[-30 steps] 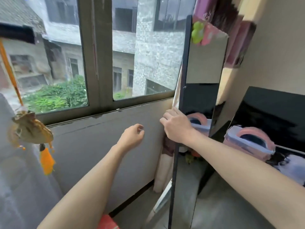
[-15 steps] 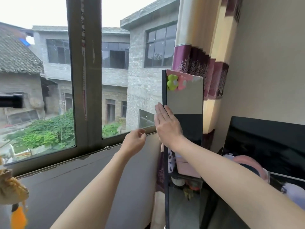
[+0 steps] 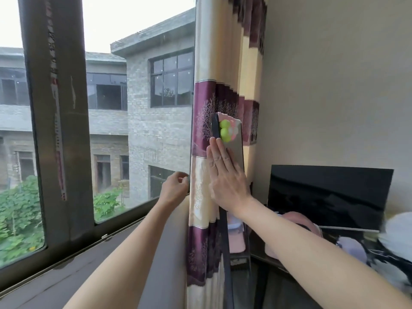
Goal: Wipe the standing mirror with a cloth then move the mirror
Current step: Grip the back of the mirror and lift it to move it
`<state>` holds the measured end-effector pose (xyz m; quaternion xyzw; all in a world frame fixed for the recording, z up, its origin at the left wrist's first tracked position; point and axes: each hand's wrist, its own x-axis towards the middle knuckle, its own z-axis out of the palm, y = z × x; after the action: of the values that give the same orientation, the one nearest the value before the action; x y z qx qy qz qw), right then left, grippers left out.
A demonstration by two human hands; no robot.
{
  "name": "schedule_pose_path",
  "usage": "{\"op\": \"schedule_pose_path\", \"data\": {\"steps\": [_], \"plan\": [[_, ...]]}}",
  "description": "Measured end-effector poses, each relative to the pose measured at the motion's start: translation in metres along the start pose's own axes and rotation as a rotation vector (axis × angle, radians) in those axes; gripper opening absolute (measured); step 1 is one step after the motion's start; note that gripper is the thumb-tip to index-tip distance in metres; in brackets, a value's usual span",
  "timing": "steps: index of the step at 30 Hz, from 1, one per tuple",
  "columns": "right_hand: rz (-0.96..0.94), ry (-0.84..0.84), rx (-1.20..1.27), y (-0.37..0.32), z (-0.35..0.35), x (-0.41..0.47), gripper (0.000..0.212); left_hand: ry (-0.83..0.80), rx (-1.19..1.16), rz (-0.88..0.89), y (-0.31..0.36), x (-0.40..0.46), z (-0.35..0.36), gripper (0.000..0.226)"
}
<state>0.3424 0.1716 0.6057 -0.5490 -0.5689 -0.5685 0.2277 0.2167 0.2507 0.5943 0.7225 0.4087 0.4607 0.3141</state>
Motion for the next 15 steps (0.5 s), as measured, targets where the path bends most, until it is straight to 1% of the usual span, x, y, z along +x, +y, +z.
{"op": "schedule_pose_path", "data": {"steps": [2,5,7,15], "plan": [[0.054,0.057,0.003,0.012,-0.004,-0.002,0.055,-0.006,-0.020,0.009,0.006,0.003,0.006,0.025],[0.101,0.091,-0.011,0.039,-0.010,-0.006,0.059,-0.035,-0.050,0.032,0.018,0.007,0.022,0.028],[0.132,0.093,-0.031,0.059,-0.014,-0.010,0.063,-0.067,-0.062,0.050,0.028,0.009,0.035,0.029],[0.281,0.063,-0.127,0.127,-0.028,-0.036,0.064,-0.195,-0.120,0.092,0.062,0.007,0.102,0.036]]}}
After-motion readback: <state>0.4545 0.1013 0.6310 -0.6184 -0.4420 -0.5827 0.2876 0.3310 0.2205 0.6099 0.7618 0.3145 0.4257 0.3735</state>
